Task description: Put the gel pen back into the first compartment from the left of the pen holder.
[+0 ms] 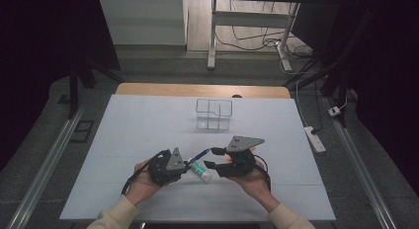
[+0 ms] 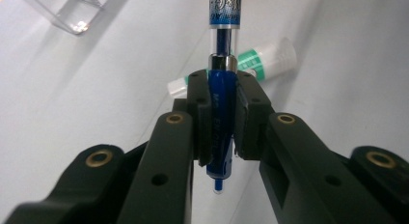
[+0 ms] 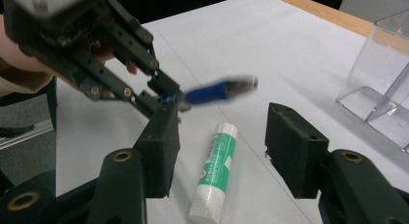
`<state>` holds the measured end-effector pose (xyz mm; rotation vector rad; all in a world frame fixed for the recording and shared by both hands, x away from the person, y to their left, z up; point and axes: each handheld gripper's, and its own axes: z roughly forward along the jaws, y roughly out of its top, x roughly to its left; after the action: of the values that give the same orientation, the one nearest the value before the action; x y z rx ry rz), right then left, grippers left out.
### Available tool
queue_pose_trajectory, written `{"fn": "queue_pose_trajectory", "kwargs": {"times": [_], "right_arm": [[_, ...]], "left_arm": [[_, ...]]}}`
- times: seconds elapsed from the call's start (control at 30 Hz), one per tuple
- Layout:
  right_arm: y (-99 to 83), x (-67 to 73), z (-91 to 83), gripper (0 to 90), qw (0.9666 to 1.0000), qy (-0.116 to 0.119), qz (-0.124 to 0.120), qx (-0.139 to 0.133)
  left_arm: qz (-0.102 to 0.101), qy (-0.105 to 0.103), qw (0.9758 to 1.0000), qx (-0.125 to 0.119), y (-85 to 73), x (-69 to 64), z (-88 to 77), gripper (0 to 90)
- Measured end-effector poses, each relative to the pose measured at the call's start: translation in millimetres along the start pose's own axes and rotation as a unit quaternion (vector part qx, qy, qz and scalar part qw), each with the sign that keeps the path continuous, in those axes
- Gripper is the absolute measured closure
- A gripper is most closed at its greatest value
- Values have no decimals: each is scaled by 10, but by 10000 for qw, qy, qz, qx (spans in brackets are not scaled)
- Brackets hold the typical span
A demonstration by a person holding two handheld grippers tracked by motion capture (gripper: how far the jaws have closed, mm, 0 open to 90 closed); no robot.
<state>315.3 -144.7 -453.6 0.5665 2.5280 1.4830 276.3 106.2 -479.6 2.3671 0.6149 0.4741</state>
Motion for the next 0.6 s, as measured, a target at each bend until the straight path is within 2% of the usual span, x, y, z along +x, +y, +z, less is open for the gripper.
{"fn": "queue_pose_trajectory", "kwargs": {"times": [0.1, 0.23, 0.47, 0.6], "right_arm": [[-16, -5, 17, 437, 10000, -5, -3, 1], [-20, 5, 27, 426, 10000, 5, -34, 8], [-32, 28, 55, 432, 9999, 100, 17, -59], [-31, 31, 49, 468, 9998, 135, 73, -136]], "left_arm": [[-155, -30, 9997, -164, -17, 32, -21, 786], [-215, -92, 9993, -288, -15, 36, -32, 786], [-30, -182, 9995, -253, 34, -63, 15, 786], [44, -225, 9995, -225, 54, -103, 38, 786]]}}
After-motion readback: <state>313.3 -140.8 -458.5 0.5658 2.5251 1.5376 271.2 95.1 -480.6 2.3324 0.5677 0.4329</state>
